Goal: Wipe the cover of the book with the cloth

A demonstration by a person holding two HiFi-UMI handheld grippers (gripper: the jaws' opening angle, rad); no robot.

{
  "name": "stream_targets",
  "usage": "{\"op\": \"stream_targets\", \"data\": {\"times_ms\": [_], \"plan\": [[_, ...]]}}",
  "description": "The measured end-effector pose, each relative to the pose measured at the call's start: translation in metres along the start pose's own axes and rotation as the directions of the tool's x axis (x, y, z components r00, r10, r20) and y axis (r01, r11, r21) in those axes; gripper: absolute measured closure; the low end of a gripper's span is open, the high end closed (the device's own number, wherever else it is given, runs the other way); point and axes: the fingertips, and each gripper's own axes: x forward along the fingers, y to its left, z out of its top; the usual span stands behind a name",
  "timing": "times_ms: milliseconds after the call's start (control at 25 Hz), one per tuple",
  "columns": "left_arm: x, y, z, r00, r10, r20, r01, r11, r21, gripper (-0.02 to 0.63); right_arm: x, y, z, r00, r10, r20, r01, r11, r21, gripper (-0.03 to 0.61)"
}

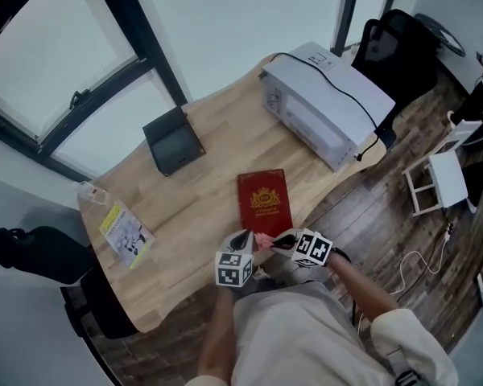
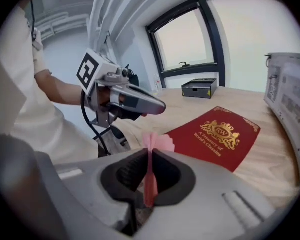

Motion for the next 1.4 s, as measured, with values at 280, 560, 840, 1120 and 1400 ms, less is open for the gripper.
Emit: {"op": "stream_targets", "data": {"times_ms": [280,560,840,1120,1400], "plan": [[-0.029,-0.027,-0.008,0.959,0.272,0.084,-0.249,0.944,-0.214,0.606,-0.100,-0.023,0.005,0.866,-0.411,0.286,0.341,0.902,0.266,0.557],[-0.046,-0.082,-0.032,0.930,0.346,0.124,-0.308,0.918,-0.251,0.606,-0.165,0.004,-0.016,0.683,-0.623,0.381,0.481,0.776,0.407,0.557],[-0.079,-0.155,-0.059,0.914,0.381,0.138,-0.337,0.904,-0.262,0.606,-0.176,0.075,-0.085,0.757,-0.572,0.316,0.477,0.814,0.330,0.557],[-0.100,-0.214,-0.091,0.905,0.386,0.177,-0.338,0.907,-0.250,0.606,-0.208,0.108,-0.123,0.750,-0.561,0.350,0.487,0.827,0.282,0.557],[-0.114,-0.236,-0.092,0.885,0.426,0.189,-0.366,0.886,-0.285,0.606,-0.220,0.114,-0.127,0.750,-0.553,0.362,0.485,0.833,0.267,0.557]]}}
